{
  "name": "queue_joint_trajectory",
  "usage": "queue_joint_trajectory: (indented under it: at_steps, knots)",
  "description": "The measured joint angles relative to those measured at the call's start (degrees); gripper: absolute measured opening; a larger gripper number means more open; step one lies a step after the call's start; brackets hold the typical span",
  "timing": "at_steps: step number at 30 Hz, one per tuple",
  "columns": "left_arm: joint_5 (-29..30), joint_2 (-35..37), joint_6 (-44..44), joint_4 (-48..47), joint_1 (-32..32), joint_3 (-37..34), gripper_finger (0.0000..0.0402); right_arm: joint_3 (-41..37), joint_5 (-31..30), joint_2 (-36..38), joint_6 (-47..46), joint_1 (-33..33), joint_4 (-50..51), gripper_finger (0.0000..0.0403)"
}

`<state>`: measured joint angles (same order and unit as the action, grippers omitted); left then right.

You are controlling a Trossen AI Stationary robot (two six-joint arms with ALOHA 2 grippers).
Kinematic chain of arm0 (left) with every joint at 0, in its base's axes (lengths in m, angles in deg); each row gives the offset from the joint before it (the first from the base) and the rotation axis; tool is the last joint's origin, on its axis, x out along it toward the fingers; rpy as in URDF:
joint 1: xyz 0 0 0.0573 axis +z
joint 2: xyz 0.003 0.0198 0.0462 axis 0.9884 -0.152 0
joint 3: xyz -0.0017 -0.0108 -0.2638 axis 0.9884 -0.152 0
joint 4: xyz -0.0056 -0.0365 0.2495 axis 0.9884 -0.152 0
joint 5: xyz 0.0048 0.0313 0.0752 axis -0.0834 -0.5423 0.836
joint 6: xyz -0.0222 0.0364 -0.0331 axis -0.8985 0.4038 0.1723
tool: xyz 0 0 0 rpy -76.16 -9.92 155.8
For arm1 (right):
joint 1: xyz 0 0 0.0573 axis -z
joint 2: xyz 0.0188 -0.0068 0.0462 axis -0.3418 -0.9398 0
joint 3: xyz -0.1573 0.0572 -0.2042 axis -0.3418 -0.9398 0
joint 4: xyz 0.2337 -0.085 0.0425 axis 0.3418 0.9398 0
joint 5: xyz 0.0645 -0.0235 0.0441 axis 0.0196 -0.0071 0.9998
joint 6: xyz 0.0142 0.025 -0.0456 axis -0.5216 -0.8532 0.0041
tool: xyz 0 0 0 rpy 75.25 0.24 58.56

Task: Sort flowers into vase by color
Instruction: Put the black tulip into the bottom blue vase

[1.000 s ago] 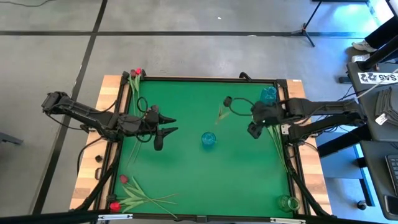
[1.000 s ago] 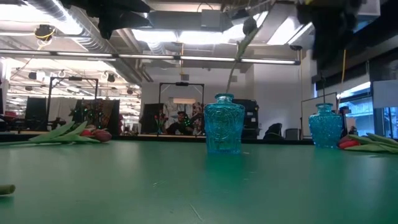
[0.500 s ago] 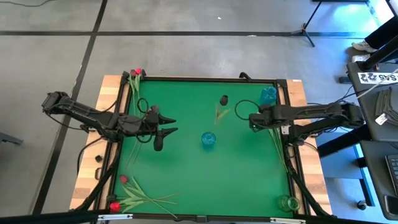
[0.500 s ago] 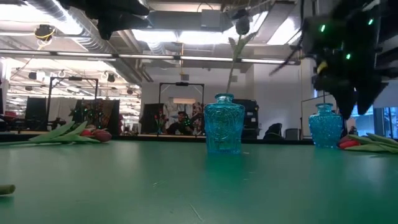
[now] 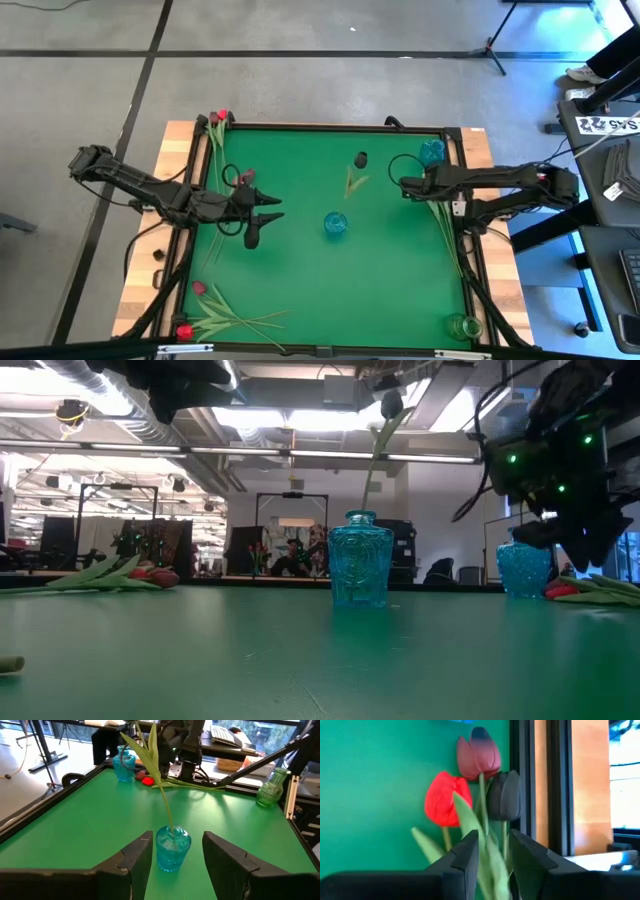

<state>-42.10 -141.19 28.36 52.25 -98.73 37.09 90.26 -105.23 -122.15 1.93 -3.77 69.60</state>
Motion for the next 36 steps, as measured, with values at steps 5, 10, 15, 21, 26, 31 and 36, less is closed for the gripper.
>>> queue_joint_trajectory:
  at_steps: [5, 10, 15, 21, 26, 31, 36]
  knots:
    - [0.0, 0.0, -0.14, -0.43, -0.49, 0.0, 0.0169, -0.36, -0.96, -2.17, 4.56, 6.52, -0.26, 0.0141]
    - [0.04, 0.0, -0.13, -1.48, -2.7, 0.0, 0.0169, -0.44, 0.71, -5.87, 11.08, 10.69, -2.86, 0.0184]
    - [1.37, 0.0, -0.21, -1.78, -4.45, 0.0, 0.0169, -0.44, 6.22, -7.24, 15.21, 10.34, -9.62, 0.0223]
    - [1.41, 0.0, -2.42, -2.46, -6.3, 0.0, 0.0169, 0.78, 14.01, -6.35, 17.74, 4.49, -17.18, 0.0243]
    - [1.48, 0.0, -3.6, -2.43, -7.3, 0.0, 0.0169, 2.8, 13.37, -4.63, 15.56, -2.15, -15.28, 0.0243]
    - [3.42, 0.0, -4.79, -2.4, -7.34, 0.0, 0.0169, 2.8, 10.19, -3.97, 11.76, -4.0, -7.6, 0.0243]
    - [4.02, 0.0, -5.52, -2.32, -7.32, 0.0, 0.0169, 2.78, 7.76, -3.83, 9.05, -3.93, -3.53, 0.0243]
